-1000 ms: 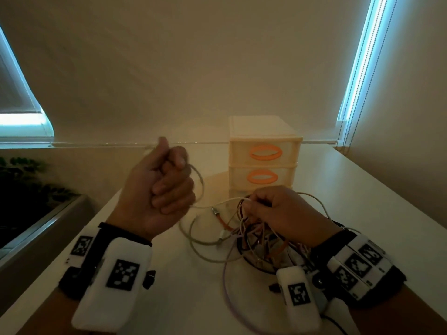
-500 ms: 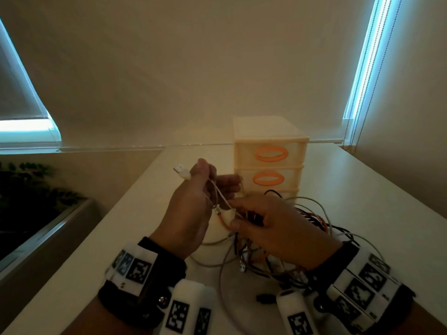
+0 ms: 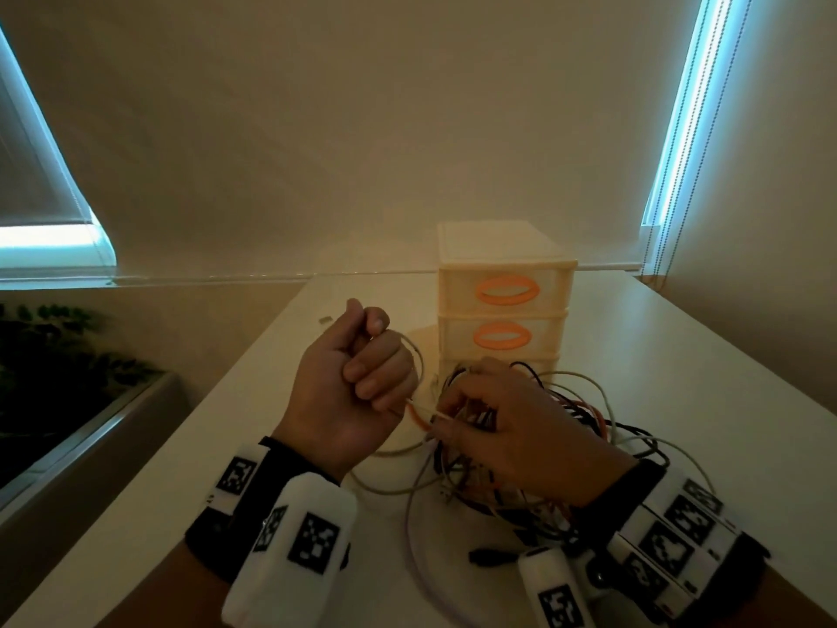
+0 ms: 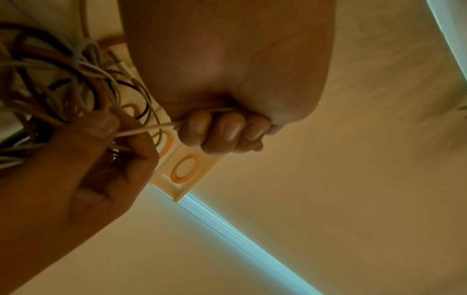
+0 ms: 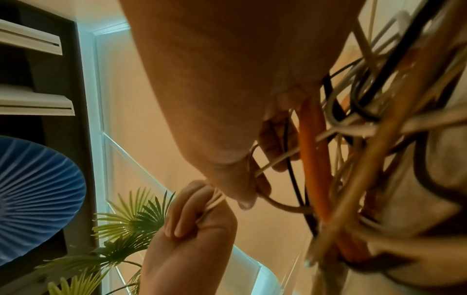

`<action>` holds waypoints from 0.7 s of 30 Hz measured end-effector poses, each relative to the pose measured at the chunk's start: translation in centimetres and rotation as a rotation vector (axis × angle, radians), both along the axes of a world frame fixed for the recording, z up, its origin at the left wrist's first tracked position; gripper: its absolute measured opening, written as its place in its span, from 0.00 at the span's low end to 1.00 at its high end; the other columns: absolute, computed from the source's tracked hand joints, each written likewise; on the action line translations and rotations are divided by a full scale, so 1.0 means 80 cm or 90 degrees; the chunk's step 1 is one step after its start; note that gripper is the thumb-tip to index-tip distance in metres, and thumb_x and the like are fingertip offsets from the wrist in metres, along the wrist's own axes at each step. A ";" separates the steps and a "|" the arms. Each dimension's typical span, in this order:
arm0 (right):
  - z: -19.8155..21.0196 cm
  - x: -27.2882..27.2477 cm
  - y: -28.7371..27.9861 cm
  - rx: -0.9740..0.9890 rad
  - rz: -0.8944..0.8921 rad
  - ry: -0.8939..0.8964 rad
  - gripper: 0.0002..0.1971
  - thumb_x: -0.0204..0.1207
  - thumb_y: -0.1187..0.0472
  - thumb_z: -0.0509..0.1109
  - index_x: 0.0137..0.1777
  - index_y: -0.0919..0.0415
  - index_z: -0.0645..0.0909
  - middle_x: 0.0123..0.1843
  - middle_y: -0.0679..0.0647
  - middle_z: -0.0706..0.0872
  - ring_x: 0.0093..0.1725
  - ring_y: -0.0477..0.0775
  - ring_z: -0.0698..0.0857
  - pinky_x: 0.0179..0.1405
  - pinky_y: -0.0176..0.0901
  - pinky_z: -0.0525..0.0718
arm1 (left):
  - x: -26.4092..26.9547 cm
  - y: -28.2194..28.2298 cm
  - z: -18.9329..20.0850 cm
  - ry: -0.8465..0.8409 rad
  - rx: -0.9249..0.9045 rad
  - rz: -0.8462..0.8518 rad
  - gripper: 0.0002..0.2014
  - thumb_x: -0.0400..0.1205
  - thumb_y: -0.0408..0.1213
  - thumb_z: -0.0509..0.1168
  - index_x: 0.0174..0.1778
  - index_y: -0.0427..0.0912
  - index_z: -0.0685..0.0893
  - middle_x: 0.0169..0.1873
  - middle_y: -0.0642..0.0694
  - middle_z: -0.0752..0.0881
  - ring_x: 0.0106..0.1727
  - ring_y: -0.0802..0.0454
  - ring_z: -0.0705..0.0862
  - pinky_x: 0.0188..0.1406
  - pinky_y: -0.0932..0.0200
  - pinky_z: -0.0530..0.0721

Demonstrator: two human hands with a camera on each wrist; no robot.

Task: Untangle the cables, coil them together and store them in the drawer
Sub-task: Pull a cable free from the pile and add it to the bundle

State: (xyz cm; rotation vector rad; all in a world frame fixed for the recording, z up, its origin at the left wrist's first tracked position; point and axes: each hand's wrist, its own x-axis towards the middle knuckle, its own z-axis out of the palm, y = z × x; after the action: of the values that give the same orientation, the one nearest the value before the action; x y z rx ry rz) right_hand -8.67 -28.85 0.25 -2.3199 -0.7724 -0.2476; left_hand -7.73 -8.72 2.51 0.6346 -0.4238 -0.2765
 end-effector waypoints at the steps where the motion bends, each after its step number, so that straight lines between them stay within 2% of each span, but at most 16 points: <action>1: 0.001 0.000 -0.004 0.008 -0.009 0.005 0.08 0.76 0.44 0.75 0.51 0.41 0.83 0.54 0.39 0.77 0.54 0.37 0.79 0.52 0.29 0.78 | 0.002 0.003 -0.002 -0.006 -0.002 -0.012 0.21 0.94 0.49 0.46 0.41 0.43 0.72 0.17 0.54 0.67 0.18 0.57 0.61 0.19 0.62 0.60; 4: 0.005 -0.001 -0.018 0.013 -0.020 0.008 0.09 0.73 0.50 0.77 0.48 0.40 0.80 0.56 0.37 0.74 0.59 0.38 0.76 0.56 0.34 0.78 | 0.007 0.011 0.000 -0.022 -0.012 -0.021 0.20 0.94 0.49 0.46 0.42 0.43 0.73 0.17 0.54 0.67 0.19 0.57 0.57 0.19 0.62 0.58; 8: 0.014 0.006 -0.037 0.019 -0.076 -0.042 0.11 0.71 0.62 0.75 0.38 0.43 0.78 0.53 0.40 0.73 0.61 0.43 0.73 0.56 0.35 0.75 | 0.012 0.042 0.014 -0.030 -0.046 0.067 0.20 0.93 0.48 0.46 0.40 0.45 0.74 0.16 0.55 0.67 0.18 0.59 0.58 0.17 0.63 0.57; 10: 0.017 0.007 -0.045 0.017 -0.091 -0.009 0.10 0.72 0.59 0.71 0.36 0.42 0.77 0.53 0.42 0.75 0.60 0.44 0.74 0.55 0.40 0.75 | 0.014 0.056 0.020 -0.027 -0.068 0.114 0.20 0.93 0.48 0.47 0.40 0.45 0.75 0.16 0.55 0.66 0.18 0.59 0.59 0.18 0.63 0.57; 11: 0.019 0.005 -0.044 0.007 -0.103 0.009 0.06 0.71 0.54 0.69 0.36 0.41 0.77 0.53 0.41 0.75 0.59 0.44 0.74 0.57 0.44 0.77 | 0.013 0.057 0.020 -0.021 -0.069 0.132 0.20 0.93 0.48 0.47 0.39 0.45 0.75 0.16 0.55 0.66 0.18 0.59 0.60 0.17 0.63 0.57; 12: 0.018 0.006 -0.044 -0.009 -0.111 0.008 0.01 0.68 0.49 0.66 0.37 0.41 0.77 0.53 0.41 0.76 0.59 0.45 0.74 0.59 0.49 0.78 | 0.012 0.055 0.020 -0.018 -0.063 0.142 0.20 0.93 0.48 0.48 0.39 0.45 0.75 0.16 0.55 0.66 0.17 0.59 0.59 0.17 0.63 0.56; 14: 0.018 0.000 -0.037 -0.032 -0.129 -0.073 0.07 0.65 0.45 0.62 0.40 0.41 0.78 0.53 0.41 0.76 0.59 0.47 0.74 0.61 0.56 0.77 | 0.008 0.040 0.018 -0.023 -0.036 0.138 0.20 0.93 0.48 0.47 0.39 0.45 0.74 0.15 0.55 0.65 0.17 0.58 0.56 0.16 0.62 0.55; 16: 0.027 -0.006 -0.027 0.007 -0.100 -0.196 0.06 0.66 0.54 0.67 0.44 0.47 0.80 0.53 0.43 0.77 0.59 0.50 0.76 0.59 0.54 0.77 | 0.003 0.026 0.016 -0.036 -0.012 0.116 0.21 0.93 0.49 0.46 0.40 0.43 0.74 0.15 0.55 0.64 0.18 0.57 0.54 0.15 0.61 0.54; 17: 0.030 -0.011 -0.019 0.046 -0.067 -0.239 0.08 0.67 0.60 0.70 0.46 0.50 0.80 0.52 0.45 0.78 0.58 0.50 0.78 0.57 0.50 0.78 | 0.002 0.021 0.016 -0.047 -0.003 0.103 0.21 0.94 0.49 0.46 0.40 0.43 0.73 0.15 0.55 0.64 0.18 0.57 0.54 0.16 0.61 0.53; 18: 0.032 -0.018 -0.008 0.096 -0.012 -0.238 0.11 0.69 0.64 0.72 0.49 0.51 0.80 0.52 0.44 0.80 0.56 0.49 0.80 0.54 0.44 0.80 | 0.000 0.018 0.016 -0.056 0.002 0.090 0.21 0.94 0.49 0.46 0.40 0.43 0.73 0.15 0.55 0.63 0.18 0.57 0.54 0.16 0.61 0.53; 19: 0.031 -0.025 0.003 0.147 0.037 -0.174 0.13 0.73 0.66 0.73 0.55 0.51 0.79 0.53 0.42 0.82 0.54 0.49 0.82 0.51 0.38 0.83 | -0.002 0.016 0.016 -0.063 0.004 0.078 0.21 0.94 0.49 0.46 0.41 0.42 0.74 0.15 0.55 0.62 0.18 0.57 0.54 0.17 0.60 0.53; 21: 0.024 -0.033 0.028 0.171 0.108 0.001 0.19 0.80 0.63 0.72 0.66 0.46 0.75 0.55 0.40 0.84 0.54 0.47 0.85 0.51 0.40 0.87 | -0.004 0.015 0.016 -0.069 0.001 0.065 0.21 0.94 0.49 0.46 0.41 0.43 0.74 0.17 0.55 0.59 0.18 0.57 0.55 0.17 0.61 0.53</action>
State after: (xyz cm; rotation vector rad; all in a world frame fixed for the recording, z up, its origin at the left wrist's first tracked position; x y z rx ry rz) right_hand -11.28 -26.62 2.15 -1.9908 -0.8735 -0.2564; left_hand -8.08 -7.52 3.79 0.6718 -0.4932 -0.1465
